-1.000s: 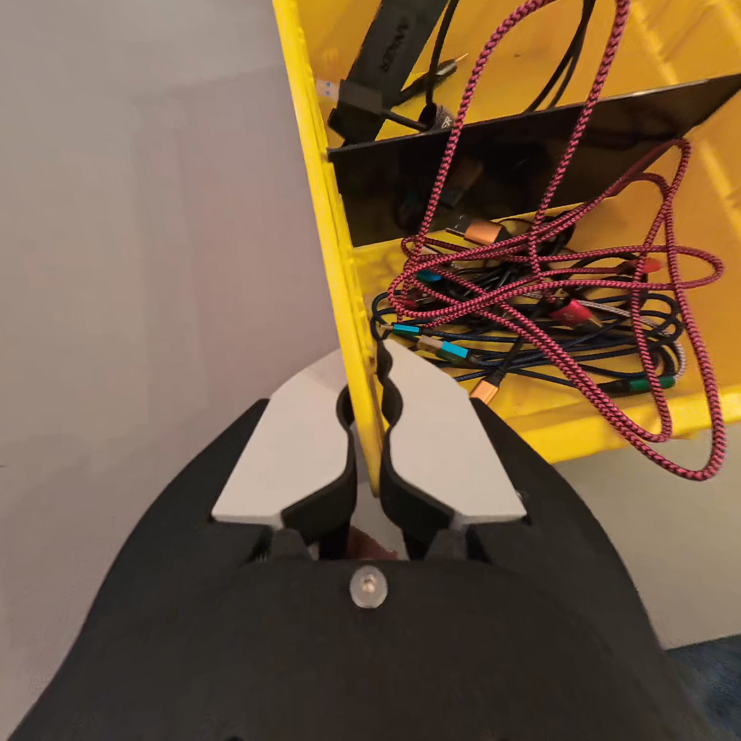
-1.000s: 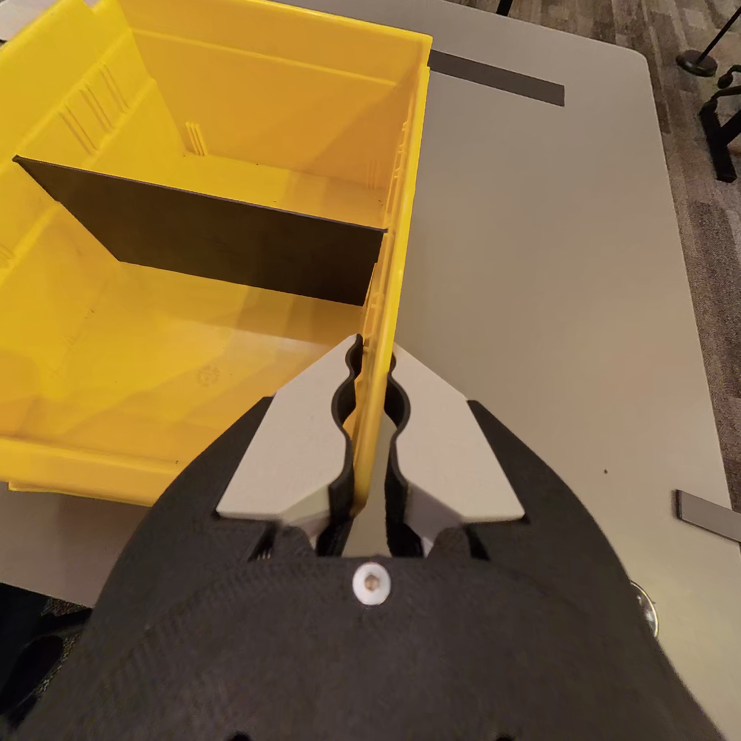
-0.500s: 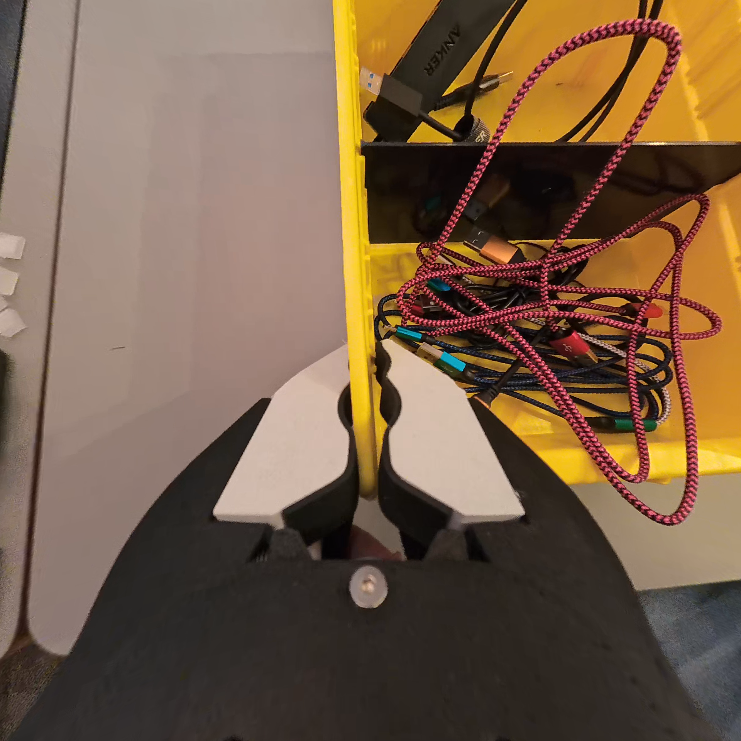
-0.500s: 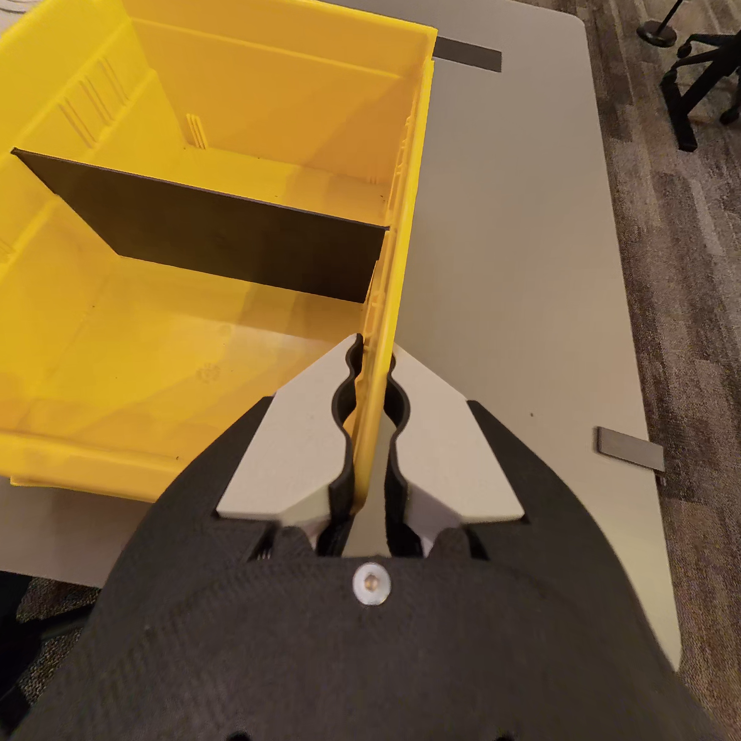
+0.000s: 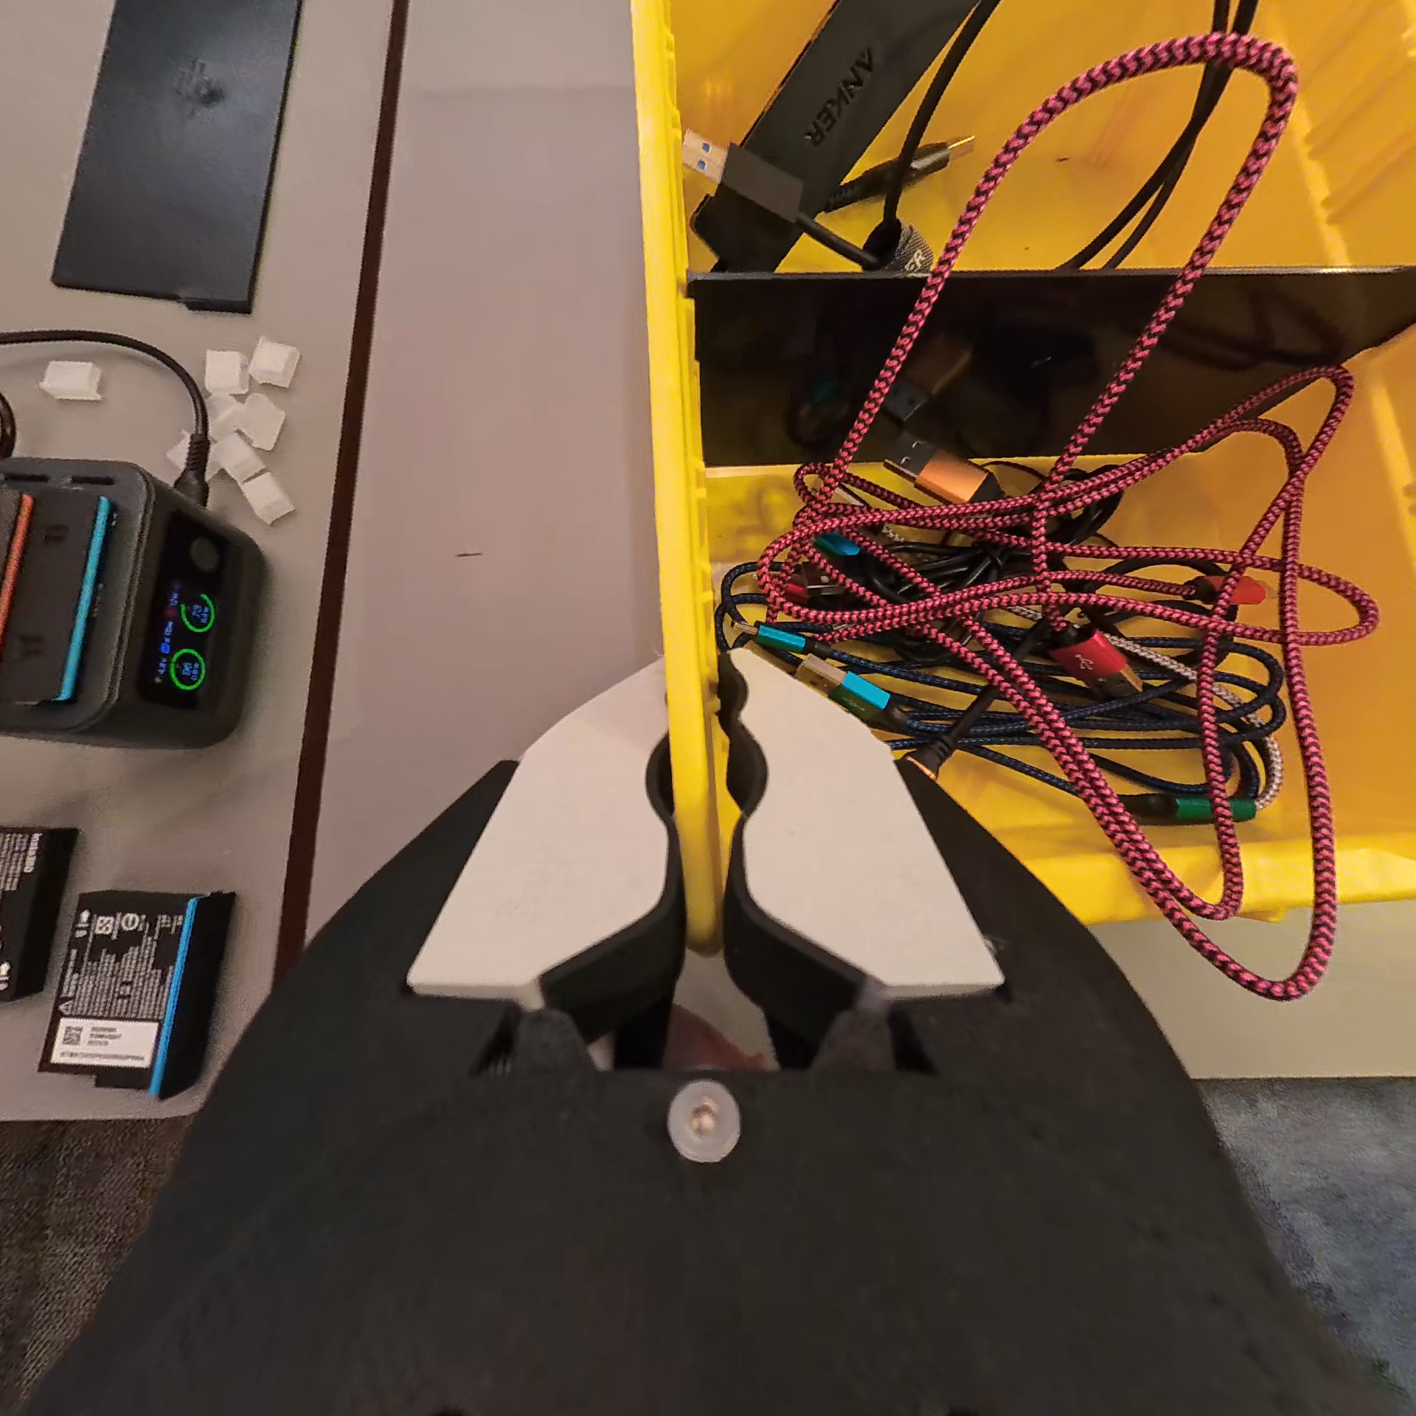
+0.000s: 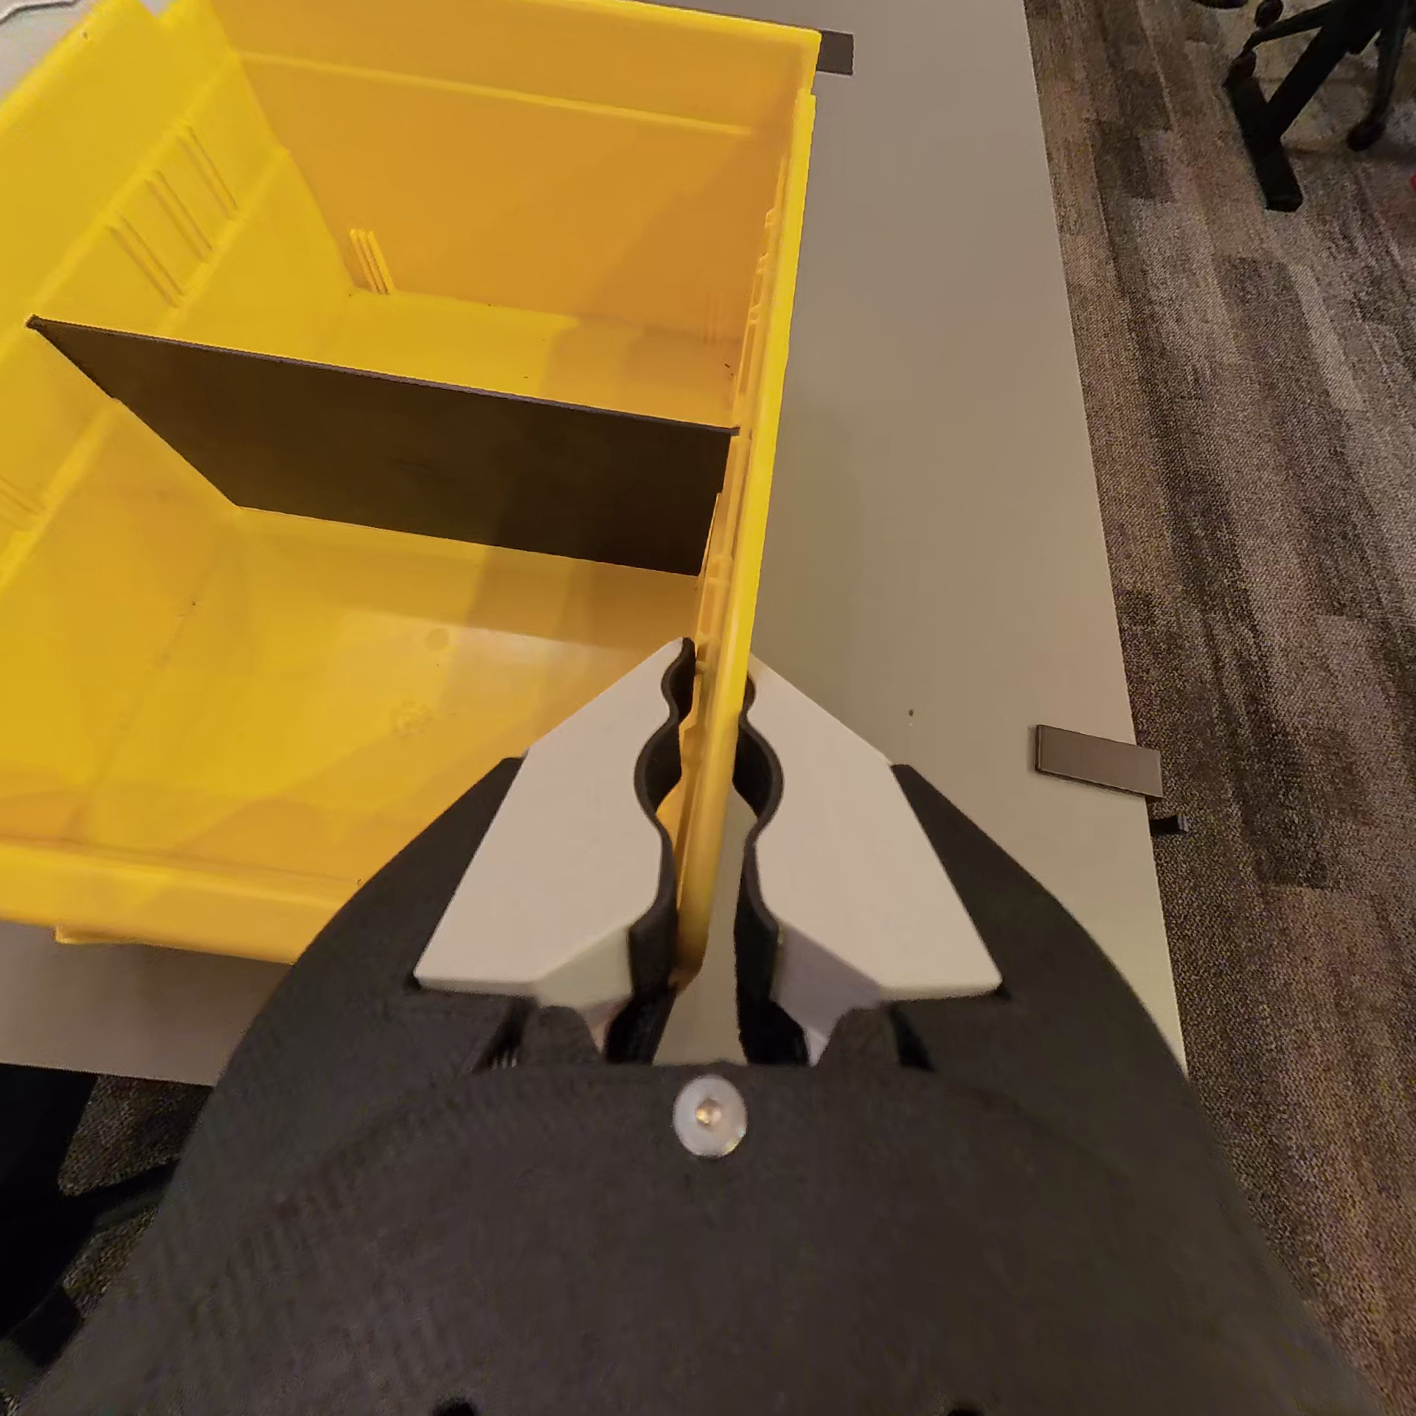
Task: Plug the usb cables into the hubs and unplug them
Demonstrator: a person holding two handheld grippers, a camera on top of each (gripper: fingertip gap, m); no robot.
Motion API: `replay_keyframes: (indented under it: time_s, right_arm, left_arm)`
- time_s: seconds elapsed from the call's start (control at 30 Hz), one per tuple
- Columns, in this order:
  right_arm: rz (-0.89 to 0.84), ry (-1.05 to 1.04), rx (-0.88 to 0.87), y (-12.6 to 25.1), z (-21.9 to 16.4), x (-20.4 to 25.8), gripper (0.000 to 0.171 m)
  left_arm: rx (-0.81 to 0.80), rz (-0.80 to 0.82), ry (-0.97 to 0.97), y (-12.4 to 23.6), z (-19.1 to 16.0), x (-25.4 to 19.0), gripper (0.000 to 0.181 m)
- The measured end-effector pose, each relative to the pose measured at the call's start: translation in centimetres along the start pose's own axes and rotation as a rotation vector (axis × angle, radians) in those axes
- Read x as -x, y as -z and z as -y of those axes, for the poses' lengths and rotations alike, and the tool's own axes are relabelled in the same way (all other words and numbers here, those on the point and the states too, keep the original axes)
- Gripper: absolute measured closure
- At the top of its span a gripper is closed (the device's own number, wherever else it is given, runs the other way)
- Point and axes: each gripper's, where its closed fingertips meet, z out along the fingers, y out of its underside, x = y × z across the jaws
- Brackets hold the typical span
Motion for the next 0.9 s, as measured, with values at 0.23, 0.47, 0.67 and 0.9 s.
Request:
replay_keyframes:
  time_s: [0.23,0.47,0.67,0.9]
  right_arm:
    - [-0.052,0.004,-0.023,1.0,0.7,-0.4,0.140]
    - [-0.190,0.148,-0.171,5.0,5.8,0.4,0.134]
    - [-0.088,0.333,-0.304,6.5,10.1,8.4,0.146]
    - [0.270,0.460,-0.382,5.6,11.4,22.7,0.148]
  left_arm:
    - [-0.049,0.033,-0.027,1.2,0.7,1.1,0.149]
    - [-0.203,0.172,-0.305,5.3,6.7,0.0,0.130]
    - [-0.200,0.116,-0.502,4.0,10.6,-4.2,0.132]
    - [-0.115,0.057,-0.642,-1.2,14.4,-7.0,0.135]
